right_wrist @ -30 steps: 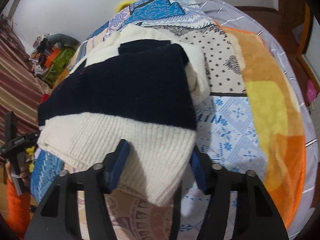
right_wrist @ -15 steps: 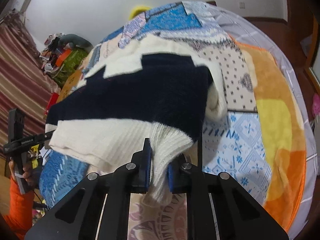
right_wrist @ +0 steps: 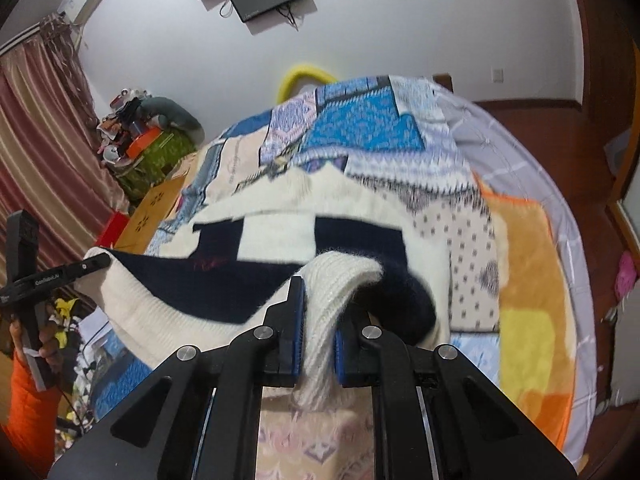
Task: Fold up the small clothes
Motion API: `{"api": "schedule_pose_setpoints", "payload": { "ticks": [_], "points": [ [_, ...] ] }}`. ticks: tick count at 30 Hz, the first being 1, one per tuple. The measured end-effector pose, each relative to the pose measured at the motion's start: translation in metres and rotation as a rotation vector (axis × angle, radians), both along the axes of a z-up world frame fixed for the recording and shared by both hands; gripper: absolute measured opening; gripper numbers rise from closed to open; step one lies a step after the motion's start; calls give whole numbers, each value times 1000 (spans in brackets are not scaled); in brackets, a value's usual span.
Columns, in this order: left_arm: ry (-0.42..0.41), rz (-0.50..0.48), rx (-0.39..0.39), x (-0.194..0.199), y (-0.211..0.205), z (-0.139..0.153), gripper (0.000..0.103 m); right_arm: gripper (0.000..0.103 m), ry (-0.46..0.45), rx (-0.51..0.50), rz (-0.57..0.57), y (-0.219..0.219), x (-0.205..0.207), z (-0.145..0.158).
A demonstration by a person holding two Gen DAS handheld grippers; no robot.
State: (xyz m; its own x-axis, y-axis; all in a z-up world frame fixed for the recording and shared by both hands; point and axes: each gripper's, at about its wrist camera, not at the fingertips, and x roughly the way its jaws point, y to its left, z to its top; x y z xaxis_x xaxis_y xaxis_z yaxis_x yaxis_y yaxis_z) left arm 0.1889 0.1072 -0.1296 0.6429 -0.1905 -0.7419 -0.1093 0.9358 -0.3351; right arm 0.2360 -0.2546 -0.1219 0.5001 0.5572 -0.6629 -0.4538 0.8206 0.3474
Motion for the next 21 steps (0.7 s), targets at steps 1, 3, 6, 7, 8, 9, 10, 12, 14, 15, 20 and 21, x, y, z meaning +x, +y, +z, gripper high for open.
{"api": "schedule_pose_setpoints", "payload": {
  "ticks": [1,3,6,7,8,9,10,12,14,15,20,21],
  "points": [
    [-2,7,3,5,2,2,8,11,-7,-3,-3,1,4,2],
    [-3,20,8,15,6,3,7,11,-18,-3,-12,2,11,6],
    [-1,46,0,29,15,4,7,11,-26,5,-34,1,25,10],
    [2,60,-3,35,20,3,7,11,-25,11,-46,0,32,11],
    [4,69,-4,39,23,2,7,11,-24,14,-55,0,37,12],
    [7,82,-6,45,28,1,7,11,-24,14,-63,-1,41,12],
    [13,93,-11,50,33,-2,7,11,-23,12,-73,0,48,12],
    [27,111,-24,59,41,-8,7,11,-20,6,-82,3,59,11],
    [43,125,-23,68,46,-15,7,11,-16,-1,-86,5,69,8],
    [52,132,-21,73,49,-19,7,11,-12,-6,-86,6,74,6],
    [99,150,-17,96,59,-43,7,11,12,-28,-86,16,96,-7],
    [105,152,-15,99,59,-46,7,11,17,-32,-88,17,101,-10]
  ]
}}
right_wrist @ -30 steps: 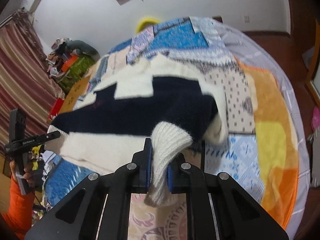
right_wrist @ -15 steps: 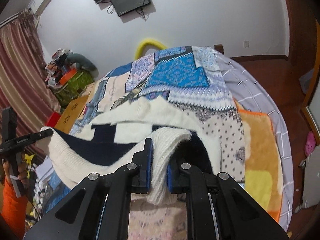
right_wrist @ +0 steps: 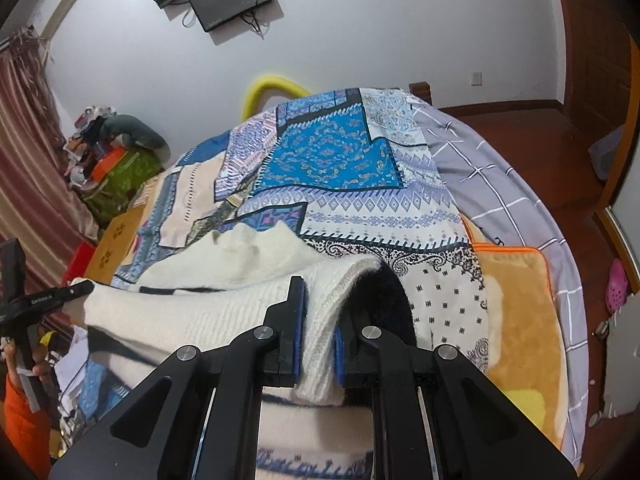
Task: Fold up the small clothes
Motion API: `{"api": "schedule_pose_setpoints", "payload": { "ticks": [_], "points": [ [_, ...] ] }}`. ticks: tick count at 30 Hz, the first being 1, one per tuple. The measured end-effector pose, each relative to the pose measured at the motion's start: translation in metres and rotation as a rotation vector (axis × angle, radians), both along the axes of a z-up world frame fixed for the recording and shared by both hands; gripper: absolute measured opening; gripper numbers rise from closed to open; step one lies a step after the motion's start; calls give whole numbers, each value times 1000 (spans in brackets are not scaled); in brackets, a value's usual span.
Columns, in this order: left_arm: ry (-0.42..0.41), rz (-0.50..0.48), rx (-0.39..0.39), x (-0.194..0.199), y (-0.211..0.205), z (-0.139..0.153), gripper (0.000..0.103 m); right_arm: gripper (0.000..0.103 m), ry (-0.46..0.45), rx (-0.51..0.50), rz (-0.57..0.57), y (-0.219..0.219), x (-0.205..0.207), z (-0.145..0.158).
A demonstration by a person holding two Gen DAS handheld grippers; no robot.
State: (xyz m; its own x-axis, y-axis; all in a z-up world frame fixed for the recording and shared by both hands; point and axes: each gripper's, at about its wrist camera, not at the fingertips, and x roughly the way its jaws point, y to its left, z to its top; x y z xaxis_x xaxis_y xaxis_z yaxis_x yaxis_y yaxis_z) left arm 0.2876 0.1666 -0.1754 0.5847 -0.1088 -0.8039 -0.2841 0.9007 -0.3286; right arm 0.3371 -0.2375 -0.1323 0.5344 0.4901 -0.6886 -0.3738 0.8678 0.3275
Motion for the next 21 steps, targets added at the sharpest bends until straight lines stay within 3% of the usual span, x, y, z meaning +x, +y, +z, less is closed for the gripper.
{"api": "schedule_pose_setpoints", "payload": {
  "ticks": [13,21],
  "points": [
    [111,-4,-19,35,15,-56,8,11,130,-21,-30,1,46,-56],
    [131,-15,-6,42,15,-63,9,13,178,-26,-39,-3,55,-75]
  ]
}}
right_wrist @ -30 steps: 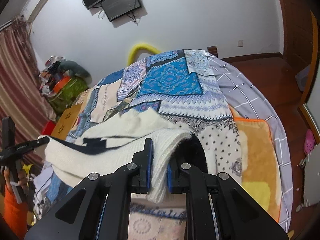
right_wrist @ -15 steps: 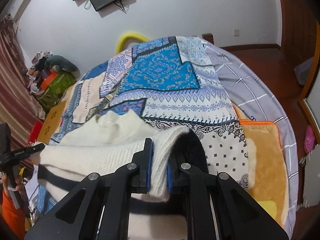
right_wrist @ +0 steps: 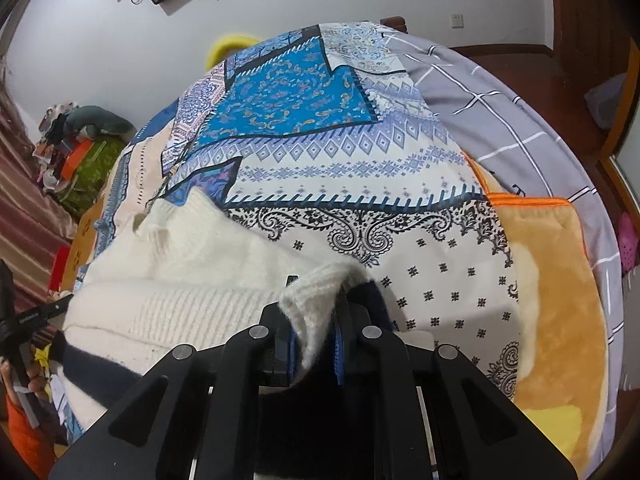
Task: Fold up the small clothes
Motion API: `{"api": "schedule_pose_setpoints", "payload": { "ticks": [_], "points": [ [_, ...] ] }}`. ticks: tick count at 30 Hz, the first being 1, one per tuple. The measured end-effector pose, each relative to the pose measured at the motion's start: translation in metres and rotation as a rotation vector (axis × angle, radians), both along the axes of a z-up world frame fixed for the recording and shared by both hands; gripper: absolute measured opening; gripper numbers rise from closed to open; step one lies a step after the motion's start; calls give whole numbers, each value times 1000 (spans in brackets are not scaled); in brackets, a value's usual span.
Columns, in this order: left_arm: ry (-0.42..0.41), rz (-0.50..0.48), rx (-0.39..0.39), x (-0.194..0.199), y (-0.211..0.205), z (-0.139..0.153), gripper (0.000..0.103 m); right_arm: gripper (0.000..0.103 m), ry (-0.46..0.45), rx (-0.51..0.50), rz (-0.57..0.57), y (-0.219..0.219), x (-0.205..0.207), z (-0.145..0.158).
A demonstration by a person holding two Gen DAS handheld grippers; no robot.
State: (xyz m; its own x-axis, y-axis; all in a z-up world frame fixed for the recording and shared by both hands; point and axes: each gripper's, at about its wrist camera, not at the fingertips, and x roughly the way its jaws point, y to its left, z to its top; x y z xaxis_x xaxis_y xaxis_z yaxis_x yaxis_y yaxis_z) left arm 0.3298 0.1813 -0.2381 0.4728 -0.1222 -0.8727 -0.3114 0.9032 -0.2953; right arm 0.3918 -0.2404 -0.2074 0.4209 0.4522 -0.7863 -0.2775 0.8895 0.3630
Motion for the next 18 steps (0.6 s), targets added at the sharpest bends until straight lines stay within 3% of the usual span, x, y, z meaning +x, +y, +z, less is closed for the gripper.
{"api": "schedule_pose_setpoints", "payload": {
  "ticks": [10,13,15,17,18],
  "points": [
    [16,3,5,-3,-1,25,17,20,-76,-12,-37,-17,-8,43],
    [6,13,4,-6,-2,35,30,20,-121,-40,-17,-15,-16,60],
    [-17,54,64,-12,-1,46,64,20,-150,-56,-4,-12,-19,69],
    [-69,98,133,-21,2,61,75,26,-179,-62,13,-9,-25,80],
    [-80,101,143,-23,3,66,75,29,-192,-61,22,-7,-28,84]
  ]
}}
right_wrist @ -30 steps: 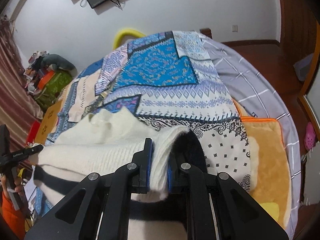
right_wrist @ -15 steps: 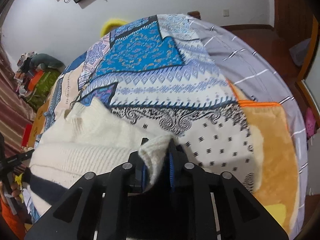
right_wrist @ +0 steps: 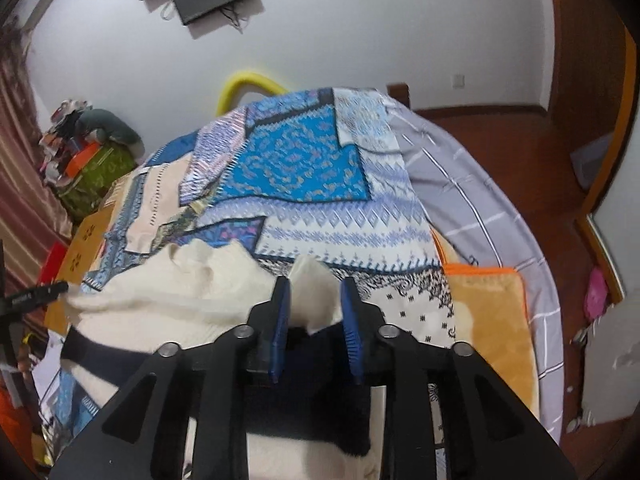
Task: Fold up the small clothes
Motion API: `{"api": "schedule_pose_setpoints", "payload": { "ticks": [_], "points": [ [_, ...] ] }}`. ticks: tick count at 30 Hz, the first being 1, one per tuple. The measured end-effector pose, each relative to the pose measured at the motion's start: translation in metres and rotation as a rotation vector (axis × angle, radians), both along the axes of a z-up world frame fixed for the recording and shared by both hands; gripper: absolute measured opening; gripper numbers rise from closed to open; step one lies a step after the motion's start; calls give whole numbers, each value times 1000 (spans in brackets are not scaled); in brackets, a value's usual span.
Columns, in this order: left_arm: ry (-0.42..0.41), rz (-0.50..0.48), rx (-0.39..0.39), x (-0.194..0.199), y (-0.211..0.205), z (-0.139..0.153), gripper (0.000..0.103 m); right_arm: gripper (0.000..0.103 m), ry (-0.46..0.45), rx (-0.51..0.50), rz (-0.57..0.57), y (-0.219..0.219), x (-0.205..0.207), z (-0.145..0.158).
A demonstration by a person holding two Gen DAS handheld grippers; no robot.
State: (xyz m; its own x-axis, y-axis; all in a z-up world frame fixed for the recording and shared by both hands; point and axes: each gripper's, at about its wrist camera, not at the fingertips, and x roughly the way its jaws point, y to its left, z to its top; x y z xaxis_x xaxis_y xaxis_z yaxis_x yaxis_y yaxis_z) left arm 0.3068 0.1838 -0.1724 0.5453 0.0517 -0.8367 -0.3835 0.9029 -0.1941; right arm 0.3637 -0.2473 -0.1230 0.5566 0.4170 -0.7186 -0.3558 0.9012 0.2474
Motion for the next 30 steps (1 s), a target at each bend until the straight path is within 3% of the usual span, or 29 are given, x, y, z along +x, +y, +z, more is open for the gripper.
{"api": "schedule_pose_setpoints", "payload": {
  "ticks": [2,9,19,21,23,30],
  "points": [
    [-7,-2,-7,-5,4,8,75,36,-26,-3,18,4,-6,8],
    [-13,-30,7,-23,2,17,75,44,-64,-44,111,28,-30,16],
    [55,-149,20,-31,-35,-7,75,45,-39,-107,233,75,-54,-6],
    [66,-178,16,-28,-45,-12,75,50,-27,-119,260,84,-59,-11],
    [73,-207,19,-25,-55,-17,75,62,-21,-129,285,97,-63,-18],
    [113,-287,30,-14,-83,-37,75,72,41,-133,333,124,-68,-45]
  ]
}}
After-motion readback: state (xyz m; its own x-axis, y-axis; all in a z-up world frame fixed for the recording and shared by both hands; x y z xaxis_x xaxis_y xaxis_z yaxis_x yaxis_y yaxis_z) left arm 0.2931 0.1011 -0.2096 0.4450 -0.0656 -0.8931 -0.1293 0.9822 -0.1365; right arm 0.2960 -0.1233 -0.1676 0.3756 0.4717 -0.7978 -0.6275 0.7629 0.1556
